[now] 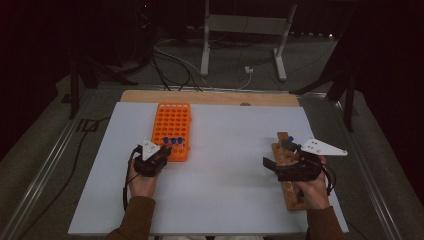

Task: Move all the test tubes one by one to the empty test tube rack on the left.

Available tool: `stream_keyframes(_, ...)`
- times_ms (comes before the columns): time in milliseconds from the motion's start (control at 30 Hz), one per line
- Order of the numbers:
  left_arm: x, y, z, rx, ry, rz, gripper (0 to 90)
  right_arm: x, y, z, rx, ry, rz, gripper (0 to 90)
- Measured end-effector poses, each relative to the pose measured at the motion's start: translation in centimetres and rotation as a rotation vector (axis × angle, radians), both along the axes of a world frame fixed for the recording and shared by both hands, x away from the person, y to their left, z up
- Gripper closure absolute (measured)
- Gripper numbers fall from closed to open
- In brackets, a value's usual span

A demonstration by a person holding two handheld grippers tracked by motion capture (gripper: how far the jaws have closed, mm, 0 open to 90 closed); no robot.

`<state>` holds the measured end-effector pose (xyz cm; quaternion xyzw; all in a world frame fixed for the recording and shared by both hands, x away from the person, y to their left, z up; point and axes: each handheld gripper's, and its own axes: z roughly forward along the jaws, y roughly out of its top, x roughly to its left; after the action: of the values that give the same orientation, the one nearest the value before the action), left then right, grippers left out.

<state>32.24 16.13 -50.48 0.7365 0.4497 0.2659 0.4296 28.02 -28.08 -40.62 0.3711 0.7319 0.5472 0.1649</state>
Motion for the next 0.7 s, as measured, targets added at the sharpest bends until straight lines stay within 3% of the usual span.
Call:
stream_keyframes(133, 0.0, 0.1, 0.0, -0.012, 0.005, 0.001, 78.6, 0.0, 0.0, 0.0, 0.0, 0.0, 0.001, 0.0)
stream_keyframes(200, 0.1, 0.3, 0.0, -0.053, 0.02, -0.008, 76.4, 0.0, 0.0, 0.1, 0.001, -0.001, 0.001, 0.0)
stream_keyframes(300, 0.0, 0.6, 0.1, -0.06, 0.023, 0.005, 62.4, 0.0, -0.1, 0.1, 0.003, 0.0, -0.002, 0.0)
stream_keyframes(600, -1.6, 2.3, 1.7, -0.151, -0.022, 0.002, 42.2, 0.0, -0.4, 0.5, -0.009, -0.02, -0.023, 0.0)
stream_keyframes(700, -2.2, 2.5, 2.5, -0.158, -0.038, 0.02, 27.3, 0.0, -0.8, 0.6, -0.002, -0.026, -0.032, 0.0)
